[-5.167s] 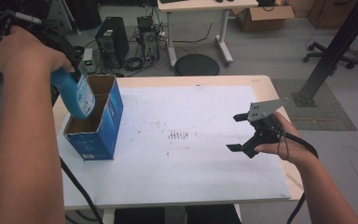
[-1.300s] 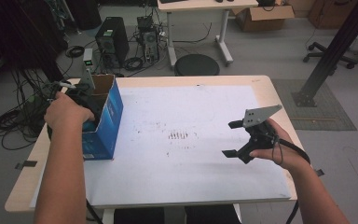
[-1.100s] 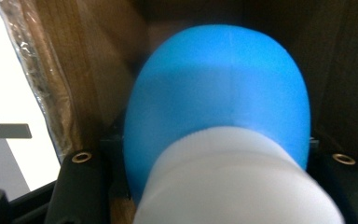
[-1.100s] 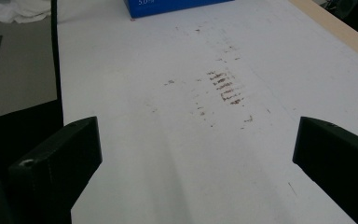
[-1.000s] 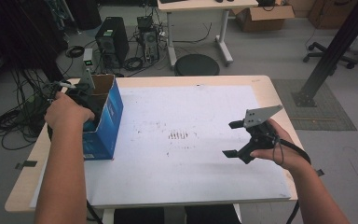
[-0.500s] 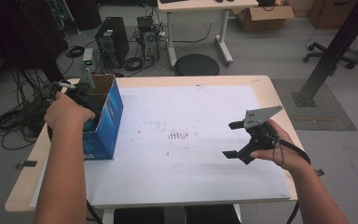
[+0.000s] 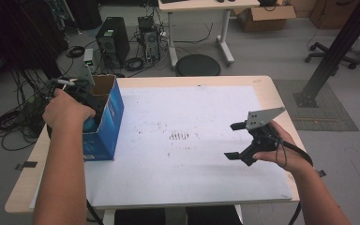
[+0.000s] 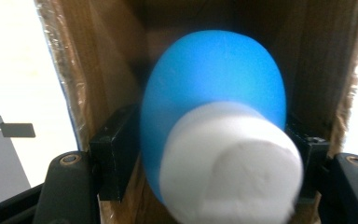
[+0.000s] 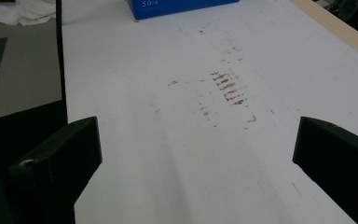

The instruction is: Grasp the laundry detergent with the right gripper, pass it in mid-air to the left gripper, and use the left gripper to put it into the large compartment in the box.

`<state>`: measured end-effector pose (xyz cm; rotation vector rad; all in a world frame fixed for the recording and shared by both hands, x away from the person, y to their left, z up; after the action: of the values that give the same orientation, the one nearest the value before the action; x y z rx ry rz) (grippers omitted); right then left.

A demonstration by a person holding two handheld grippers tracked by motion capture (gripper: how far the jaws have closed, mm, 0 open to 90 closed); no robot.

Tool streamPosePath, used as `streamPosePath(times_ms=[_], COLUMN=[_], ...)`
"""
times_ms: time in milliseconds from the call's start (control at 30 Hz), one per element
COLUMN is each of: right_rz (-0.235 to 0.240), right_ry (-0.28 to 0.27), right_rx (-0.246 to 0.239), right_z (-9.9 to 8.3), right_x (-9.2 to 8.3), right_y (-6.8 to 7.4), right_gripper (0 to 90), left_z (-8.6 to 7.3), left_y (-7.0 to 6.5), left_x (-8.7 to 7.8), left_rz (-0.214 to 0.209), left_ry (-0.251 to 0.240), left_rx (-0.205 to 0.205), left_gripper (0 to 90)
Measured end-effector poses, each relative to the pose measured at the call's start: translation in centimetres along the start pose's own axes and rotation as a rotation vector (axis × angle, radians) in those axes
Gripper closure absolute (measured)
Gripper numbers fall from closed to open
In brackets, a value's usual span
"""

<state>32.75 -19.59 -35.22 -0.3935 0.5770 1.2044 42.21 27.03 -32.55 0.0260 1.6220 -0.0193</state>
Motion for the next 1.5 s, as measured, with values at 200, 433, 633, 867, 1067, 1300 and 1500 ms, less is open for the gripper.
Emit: streamPosePath(times_ms=[200,433,633,867,1067,1300,1500], right_rz=[0.002,0.006,0.005,0.007,0.011,0.013,0.014], right_ry=[-0.002,-0.006,-0.007,-0.012,-0.016,-0.021,-0.020], right_rx=[-0.003,-0.010,-0.014,-0.023,-0.030,-0.040,-0.045], right_z=[0.1,0.3,0.4,0.7,0.9,1.1,1.3], right_x=[-0.1,-0.4,-0.6,-0.8,-1.0,-1.2,-1.5], right_y=[0.1,0.3,0.4,0.5,0.7,0.9,1.1], right_gripper=[1.2,1.2,1.2,1.2,1.2,1.2,1.2], left_z=[-0.2,-0.5,-0.8,-1.2,-1.6,-2.1,-2.5], left_y=[-0.3,-0.6,-0.6,-0.7,-0.9,-1.5,-2.6], left_x=[-0.9,-1.9,-2.6,-3.6,-4.6,-5.7,-7.0], left_rz=[0.007,0.014,0.025,0.037,0.028,0.038,0.057], left_ry=[-0.017,-0.035,-0.032,-0.038,-0.054,-0.058,-0.062], left_rx=[-0.001,-0.004,-0.009,-0.013,-0.007,0.014,0.042], left_gripper=[30.3,26.4,23.7,17.8,15.0,10.7,5.0])
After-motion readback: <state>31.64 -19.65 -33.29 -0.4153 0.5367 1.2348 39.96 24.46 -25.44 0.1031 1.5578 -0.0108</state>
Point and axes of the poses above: each handheld gripper's, and its own axes: x roughly forward along the jaws, z roughly out of its top, y roughly to its left, the point moved 5 cm from there along x, roughly forward along the jaws
